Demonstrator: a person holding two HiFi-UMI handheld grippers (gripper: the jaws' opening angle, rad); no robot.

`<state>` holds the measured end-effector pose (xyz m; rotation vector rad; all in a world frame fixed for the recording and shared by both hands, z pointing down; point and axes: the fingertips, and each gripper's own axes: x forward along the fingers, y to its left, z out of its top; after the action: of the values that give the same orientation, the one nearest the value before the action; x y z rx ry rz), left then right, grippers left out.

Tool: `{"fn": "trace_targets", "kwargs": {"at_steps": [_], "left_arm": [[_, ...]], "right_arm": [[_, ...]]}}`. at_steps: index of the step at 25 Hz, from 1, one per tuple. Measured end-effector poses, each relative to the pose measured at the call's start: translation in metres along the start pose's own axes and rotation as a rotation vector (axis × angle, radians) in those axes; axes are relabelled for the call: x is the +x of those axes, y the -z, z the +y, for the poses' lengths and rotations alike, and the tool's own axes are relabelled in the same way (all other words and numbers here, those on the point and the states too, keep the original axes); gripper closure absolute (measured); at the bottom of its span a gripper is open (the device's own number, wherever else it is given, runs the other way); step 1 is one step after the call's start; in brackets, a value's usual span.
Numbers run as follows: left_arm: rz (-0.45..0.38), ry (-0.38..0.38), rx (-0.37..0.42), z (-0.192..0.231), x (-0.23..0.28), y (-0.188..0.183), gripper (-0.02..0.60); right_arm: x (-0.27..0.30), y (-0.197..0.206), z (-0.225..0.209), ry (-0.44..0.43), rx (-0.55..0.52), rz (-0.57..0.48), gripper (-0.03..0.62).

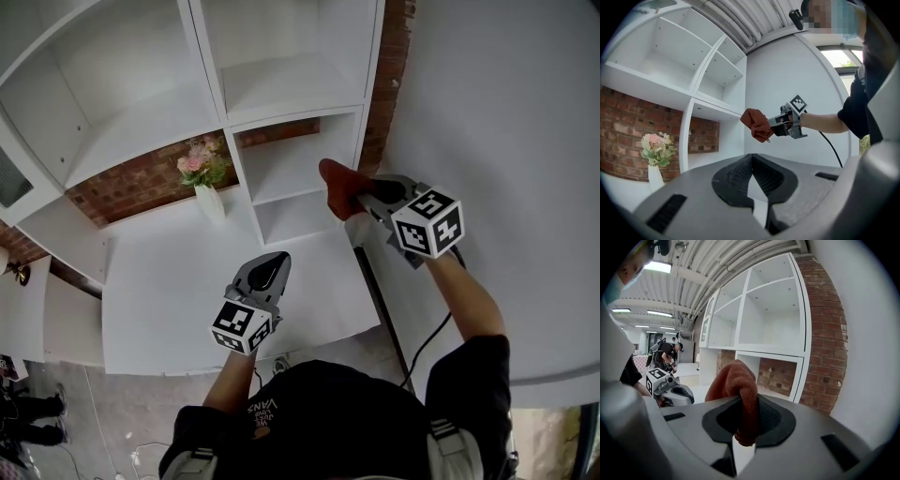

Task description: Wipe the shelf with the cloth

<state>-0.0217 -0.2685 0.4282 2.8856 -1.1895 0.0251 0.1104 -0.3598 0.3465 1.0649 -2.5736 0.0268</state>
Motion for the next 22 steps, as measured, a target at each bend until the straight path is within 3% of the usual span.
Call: {"fn": "trace_targets", "kwargs": {"at_steps": [15,22], "left_arm": [[0.064,-0.108,-0.024,-0.045,-0.010,0.033,0.575],[0.095,-0.154,-0.052,-0.075,-0.017,0.054,0.575]], "right_arm": [[-0.037,0.134,0.049,-0.027,0.200,-0.031,0.539],[-0.060,0.178,0.070,-0.060,0.237,-0.032,0.539]]}}
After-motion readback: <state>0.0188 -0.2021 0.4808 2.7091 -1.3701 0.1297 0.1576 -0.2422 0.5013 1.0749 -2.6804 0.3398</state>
